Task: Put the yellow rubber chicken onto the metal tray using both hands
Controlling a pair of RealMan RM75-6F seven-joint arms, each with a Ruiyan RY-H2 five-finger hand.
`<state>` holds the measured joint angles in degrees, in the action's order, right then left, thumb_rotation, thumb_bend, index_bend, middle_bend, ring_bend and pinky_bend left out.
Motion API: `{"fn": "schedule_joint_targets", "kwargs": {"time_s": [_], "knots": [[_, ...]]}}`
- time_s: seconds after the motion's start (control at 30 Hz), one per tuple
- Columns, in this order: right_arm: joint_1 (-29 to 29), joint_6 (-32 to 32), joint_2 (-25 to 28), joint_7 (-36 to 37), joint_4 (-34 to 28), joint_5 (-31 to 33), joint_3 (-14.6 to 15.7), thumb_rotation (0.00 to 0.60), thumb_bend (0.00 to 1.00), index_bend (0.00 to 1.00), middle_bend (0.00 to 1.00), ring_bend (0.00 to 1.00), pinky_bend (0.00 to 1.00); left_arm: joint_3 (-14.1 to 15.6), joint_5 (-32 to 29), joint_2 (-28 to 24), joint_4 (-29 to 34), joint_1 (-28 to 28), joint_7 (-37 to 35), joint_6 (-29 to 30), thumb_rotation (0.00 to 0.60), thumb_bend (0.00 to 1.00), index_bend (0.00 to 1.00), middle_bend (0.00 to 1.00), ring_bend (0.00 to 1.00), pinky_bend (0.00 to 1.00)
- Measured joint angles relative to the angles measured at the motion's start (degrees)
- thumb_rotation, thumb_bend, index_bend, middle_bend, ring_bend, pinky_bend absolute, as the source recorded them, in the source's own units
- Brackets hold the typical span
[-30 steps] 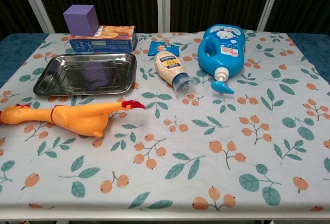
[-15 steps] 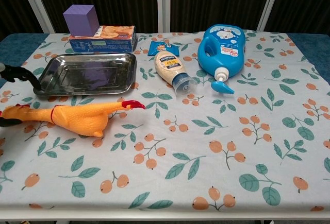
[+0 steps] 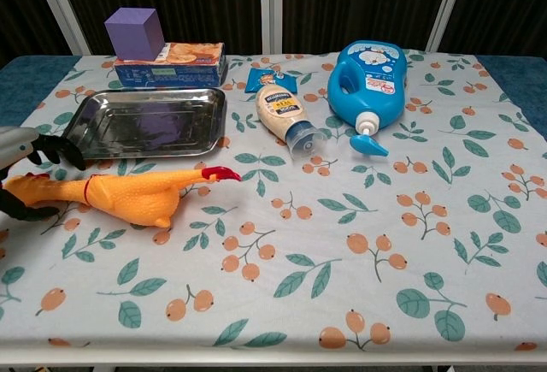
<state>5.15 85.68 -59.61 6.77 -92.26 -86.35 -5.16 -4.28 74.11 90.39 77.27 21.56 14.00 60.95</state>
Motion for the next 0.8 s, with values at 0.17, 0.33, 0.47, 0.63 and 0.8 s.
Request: {"fn": "schedule_joint_targets", "kwargs": {"time_s": [0.17, 0.33, 0.47, 0.63, 0.8], "knots": [[0.07, -0.14, -0.14, 0.07, -0.08, -0.04, 0.04, 0.600, 0.10, 0.00, 0.06, 0.00, 0.00, 0.19, -0.28, 0.92, -1.23, 0.16, -0.83, -0.24, 0.600, 0.29, 0.42, 0.43, 0.35, 0.33], [0.01, -0.13, -0.17, 0.17, -0.13, 0.02, 0.08, 0.600, 0.10, 0.00, 0.06, 0.00, 0.00, 0.14, -0.17, 1.84, -3.28, 0.50, -2.64, -0.36, 0.600, 0.38, 0.50, 0.52, 0.43, 0.43], [0.08, -0.47, -0.11, 0.49, -0.20, 0.18, 0.10, 0.600, 0.10, 0.00, 0.06, 0.00, 0.00, 0.10, 0.69, 2.57, -5.15, 0.52, -4.85, 0.40, 0.600, 0.51, 0.63, 0.66, 0.59, 0.67], [0.19, -0.50, -0.03, 0.67, -0.50, -0.26, 0.18, 0.600, 0.10, 0.00, 0.06, 0.00, 0.00, 0.55, 2.22, 2.77, -7.00, 0.60, -10.61, 0.27, 0.600, 0.61, 0.70, 0.74, 0.67, 0.81], [0.18, -0.25, 0.89, 2.08, -1.43, -1.41, 0.48, 0.600, 0.10, 0.00, 0.07, 0.00, 0.00, 1.42, 5.25, 0.42, -6.33, 0.41, -20.82, 0.65, 0.600, 0.67, 0.72, 0.77, 0.69, 0.84]]}}
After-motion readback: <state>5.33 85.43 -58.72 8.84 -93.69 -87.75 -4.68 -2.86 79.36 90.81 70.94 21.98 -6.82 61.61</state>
